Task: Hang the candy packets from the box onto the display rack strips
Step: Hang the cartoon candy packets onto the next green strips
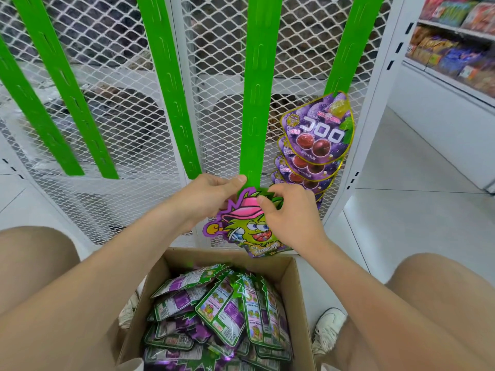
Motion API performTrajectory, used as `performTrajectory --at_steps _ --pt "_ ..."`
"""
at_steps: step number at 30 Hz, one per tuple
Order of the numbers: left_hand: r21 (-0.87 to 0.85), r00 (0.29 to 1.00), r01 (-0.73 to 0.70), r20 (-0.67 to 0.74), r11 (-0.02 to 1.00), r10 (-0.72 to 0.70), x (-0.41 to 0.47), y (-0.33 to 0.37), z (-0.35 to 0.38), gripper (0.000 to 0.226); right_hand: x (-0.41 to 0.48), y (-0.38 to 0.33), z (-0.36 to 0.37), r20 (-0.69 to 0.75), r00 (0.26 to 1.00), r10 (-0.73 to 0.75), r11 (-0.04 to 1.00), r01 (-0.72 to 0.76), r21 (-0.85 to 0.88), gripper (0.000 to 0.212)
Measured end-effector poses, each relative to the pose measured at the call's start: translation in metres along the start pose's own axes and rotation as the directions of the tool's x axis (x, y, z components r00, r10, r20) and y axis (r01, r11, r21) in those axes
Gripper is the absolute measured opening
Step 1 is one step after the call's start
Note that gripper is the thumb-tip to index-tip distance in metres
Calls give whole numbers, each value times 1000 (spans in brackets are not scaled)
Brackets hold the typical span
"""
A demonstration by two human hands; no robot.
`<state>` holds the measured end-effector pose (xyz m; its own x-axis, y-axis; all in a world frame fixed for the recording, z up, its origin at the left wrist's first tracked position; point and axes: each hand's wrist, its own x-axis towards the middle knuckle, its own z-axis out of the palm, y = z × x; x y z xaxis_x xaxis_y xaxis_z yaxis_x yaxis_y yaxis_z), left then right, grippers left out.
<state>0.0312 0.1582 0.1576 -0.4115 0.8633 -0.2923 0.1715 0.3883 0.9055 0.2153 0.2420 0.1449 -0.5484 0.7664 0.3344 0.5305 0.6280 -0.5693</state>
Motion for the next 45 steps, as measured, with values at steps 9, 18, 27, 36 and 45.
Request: performTrajectory --at_steps 9,18,27,36,45 --pt "109 987 -150 -37 983 155 0 -4 -5 34 4 -1 -19 330 891 312 807 -432 403 26" --pt "22 999 12 -39 1000 -11 -1 6 -3 34 -1 -3 -22 503 816 286 598 -562 572 24" --pt "89 994 -69 91 994 61 -16 13 -10 46 -1 4 -16 454 861 232 702 -471 535 18" --pt "73 992 -107 68 992 102 -19 12 -3 35 3 3 -2 538 834 124 699 -458 549 36" --pt "13 999 -21 50 1000 20 -15 12 -5 33 5 8 1 212 965 154 817 -246 522 31"
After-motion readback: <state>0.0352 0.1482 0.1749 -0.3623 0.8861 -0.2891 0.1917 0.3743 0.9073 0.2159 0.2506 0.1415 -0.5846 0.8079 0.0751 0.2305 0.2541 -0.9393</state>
